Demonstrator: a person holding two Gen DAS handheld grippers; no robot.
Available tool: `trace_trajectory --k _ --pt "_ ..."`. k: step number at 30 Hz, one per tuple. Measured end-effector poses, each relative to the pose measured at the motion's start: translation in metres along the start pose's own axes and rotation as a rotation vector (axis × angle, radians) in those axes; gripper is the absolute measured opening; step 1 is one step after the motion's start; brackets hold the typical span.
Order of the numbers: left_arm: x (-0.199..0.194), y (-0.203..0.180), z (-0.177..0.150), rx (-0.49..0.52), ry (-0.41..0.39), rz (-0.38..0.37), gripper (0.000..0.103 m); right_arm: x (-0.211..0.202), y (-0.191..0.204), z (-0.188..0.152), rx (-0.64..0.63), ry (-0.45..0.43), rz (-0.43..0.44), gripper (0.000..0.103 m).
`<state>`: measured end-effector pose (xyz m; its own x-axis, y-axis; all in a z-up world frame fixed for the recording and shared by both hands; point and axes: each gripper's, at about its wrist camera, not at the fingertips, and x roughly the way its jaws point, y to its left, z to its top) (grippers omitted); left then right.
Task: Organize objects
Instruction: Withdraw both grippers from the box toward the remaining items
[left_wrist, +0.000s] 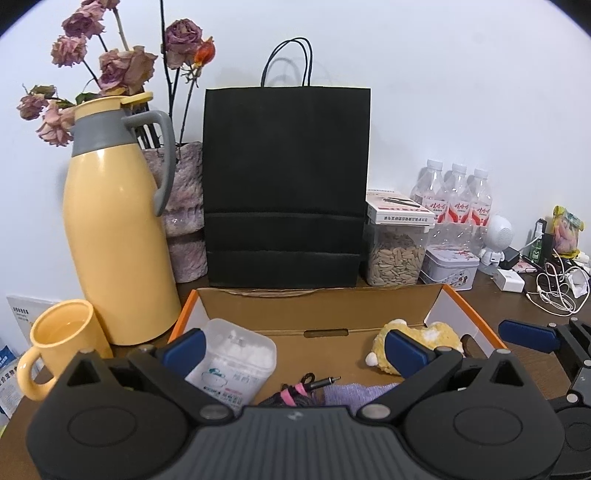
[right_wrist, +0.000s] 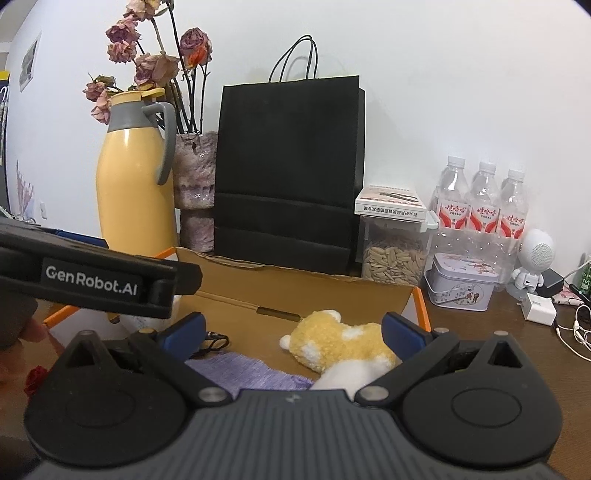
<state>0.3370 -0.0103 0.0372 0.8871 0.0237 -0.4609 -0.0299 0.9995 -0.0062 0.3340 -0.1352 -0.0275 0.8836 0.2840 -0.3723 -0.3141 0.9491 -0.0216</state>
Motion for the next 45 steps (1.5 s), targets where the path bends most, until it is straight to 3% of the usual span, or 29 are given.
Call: trace_trajectory --k 24,45 --pt "-0.098 0.021 -0.056 -0.02 0.027 0.022 0.103 -0.092 0.038 -0.034 -0.001 0.021 -0.006 0.103" --pt "-0.145 0.041 -0.129 -0.006 0.137 0.05 0.103 -0.149 0.073 -0.103 -0.032 0.157 0.025 0.103"
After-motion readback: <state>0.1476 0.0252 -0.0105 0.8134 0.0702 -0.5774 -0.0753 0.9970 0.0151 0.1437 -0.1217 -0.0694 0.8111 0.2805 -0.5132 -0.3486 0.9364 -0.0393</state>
